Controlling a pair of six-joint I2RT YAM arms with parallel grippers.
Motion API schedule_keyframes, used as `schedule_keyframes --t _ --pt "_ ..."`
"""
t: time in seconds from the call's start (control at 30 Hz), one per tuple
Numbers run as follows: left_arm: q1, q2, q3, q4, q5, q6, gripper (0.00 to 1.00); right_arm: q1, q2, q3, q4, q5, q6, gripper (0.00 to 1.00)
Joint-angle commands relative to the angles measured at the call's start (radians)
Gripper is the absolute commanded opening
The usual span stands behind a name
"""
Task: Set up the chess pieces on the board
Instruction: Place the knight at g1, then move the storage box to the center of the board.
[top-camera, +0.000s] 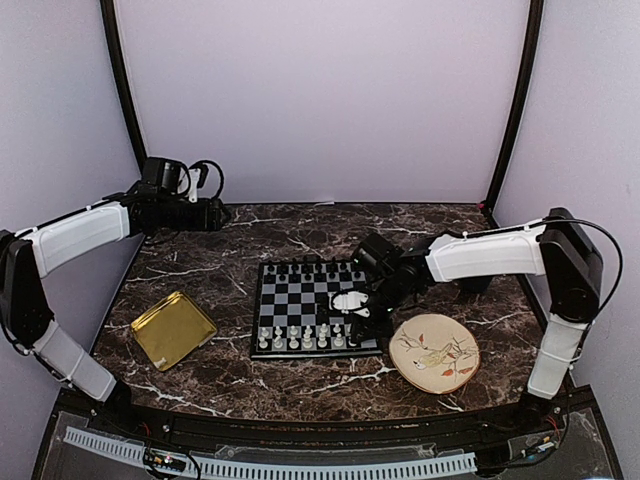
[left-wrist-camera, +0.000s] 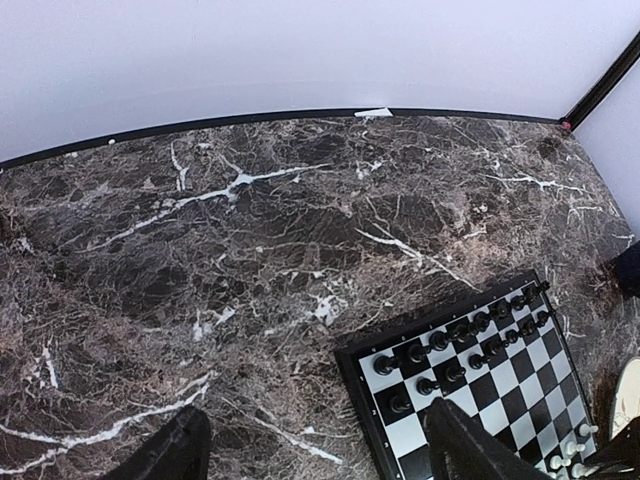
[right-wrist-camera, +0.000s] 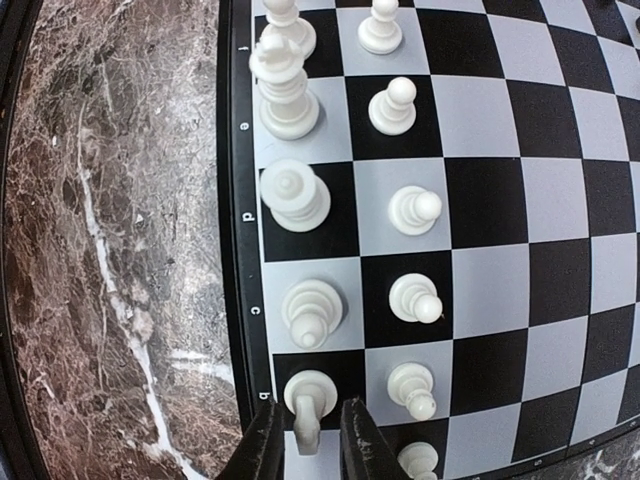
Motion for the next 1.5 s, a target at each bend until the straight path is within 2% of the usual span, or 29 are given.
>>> schedule_keyframes --t 0.0,0.1,0.2,0.33,0.57,0.73,0.83,0.9,1.07,1.27,1.33,1.47 --pt "0.001 0.012 0.027 -0.08 -0.052 -0.016 0.75 0.008 -0.07 0.054 -0.042 0.005 0.001 0.22" --pt "0.001 0.031 0.086 -0.206 -0.073 -0.063 0.64 0.003 -0.109 0.067 -0.057 0.014 0.0 0.24" --pt "0.003 -0.002 0.055 -0.294 -0.092 -0.117 0.59 -0.021 -0.162 0.053 -0.047 0.009 0.003 0.25" --pt "0.007 -0.092 -0.033 -0.394 -0.108 -0.185 0.57 -0.097 -0.218 0.031 -0.024 -0.059 0.015 0.26" --pt "0.008 -0.119 -0.065 -0.67 -0.133 -0.13 0.54 -0.2 -0.275 -0.037 0.069 -0.167 0.044 0.26" --pt "0.007 -0.084 -0.038 -0.723 -0.029 0.057 0.52 -0.21 -0.299 -0.044 0.072 -0.188 0.033 0.27" --pt "-0.001 -0.02 -0.009 -0.767 -0.089 0.129 0.5 -0.21 -0.31 -0.07 0.071 -0.193 0.03 0.27" --pt "-0.014 0.009 0.019 -0.786 -0.074 0.18 0.49 -0.21 -0.322 -0.082 0.075 -0.199 0.028 0.27" --pt "-0.03 0.124 0.132 -0.877 -0.247 0.182 0.49 -0.21 -0.322 -0.089 0.075 -0.205 0.024 0.27" --pt "-0.026 0.182 0.072 -0.844 -0.244 0.173 0.49 -0.21 -0.312 -0.086 0.068 -0.213 0.018 0.27" --pt "-0.028 0.227 0.071 -0.837 -0.227 0.165 0.46 -0.21 -0.307 -0.084 0.066 -0.211 0.017 0.27" --pt "-0.036 0.279 0.046 -0.795 -0.227 0.157 0.3 -0.21 -0.302 -0.086 0.065 -0.211 0.017 0.27"
